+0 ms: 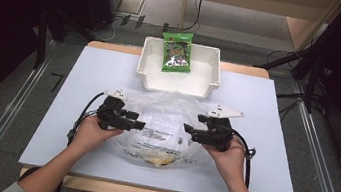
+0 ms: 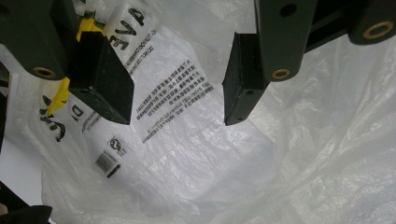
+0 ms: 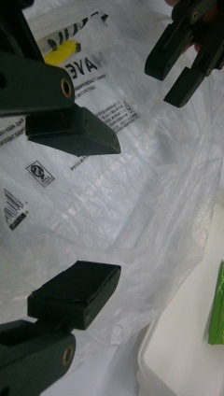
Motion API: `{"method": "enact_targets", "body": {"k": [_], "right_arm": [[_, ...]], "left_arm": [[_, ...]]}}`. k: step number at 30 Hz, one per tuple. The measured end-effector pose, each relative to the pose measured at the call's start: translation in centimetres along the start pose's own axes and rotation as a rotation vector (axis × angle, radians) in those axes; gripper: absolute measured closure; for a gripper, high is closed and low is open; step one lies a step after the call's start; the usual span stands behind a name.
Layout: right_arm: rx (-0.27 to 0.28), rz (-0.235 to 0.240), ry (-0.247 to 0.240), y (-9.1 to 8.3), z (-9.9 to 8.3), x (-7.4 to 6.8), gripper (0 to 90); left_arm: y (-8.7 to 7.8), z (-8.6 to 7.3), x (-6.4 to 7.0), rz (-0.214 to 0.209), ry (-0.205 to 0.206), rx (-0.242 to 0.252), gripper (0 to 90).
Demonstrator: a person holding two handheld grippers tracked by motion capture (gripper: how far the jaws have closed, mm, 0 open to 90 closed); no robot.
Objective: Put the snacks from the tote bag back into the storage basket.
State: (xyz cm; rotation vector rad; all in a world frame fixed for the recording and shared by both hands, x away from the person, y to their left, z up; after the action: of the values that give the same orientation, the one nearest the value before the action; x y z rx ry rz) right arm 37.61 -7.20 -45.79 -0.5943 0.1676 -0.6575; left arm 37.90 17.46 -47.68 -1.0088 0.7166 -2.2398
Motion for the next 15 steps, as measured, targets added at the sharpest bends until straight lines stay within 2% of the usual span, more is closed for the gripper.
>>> {"method": "enact_targets", "body": {"k": [15], "right_arm": [[-0.015,0.01,0.005,0.89,-1.12,-0.12,37.2]], "left_arm": [[0.04,-0.1,0.14,-0.002,0.016,-0.006,43.4]]}}
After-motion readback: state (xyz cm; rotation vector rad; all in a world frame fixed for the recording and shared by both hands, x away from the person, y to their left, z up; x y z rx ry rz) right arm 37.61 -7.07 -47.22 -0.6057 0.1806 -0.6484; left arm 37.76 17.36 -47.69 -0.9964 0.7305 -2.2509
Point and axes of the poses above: each handheld gripper's, and its own axes: y roughly forward along the jaws, z roughly out of its top, x roughly to its right, the point moved 7 cm from there along y, roughly forward along the jaws, and after that the axes turned 13 degrees about -y, right-handed, at the moved point
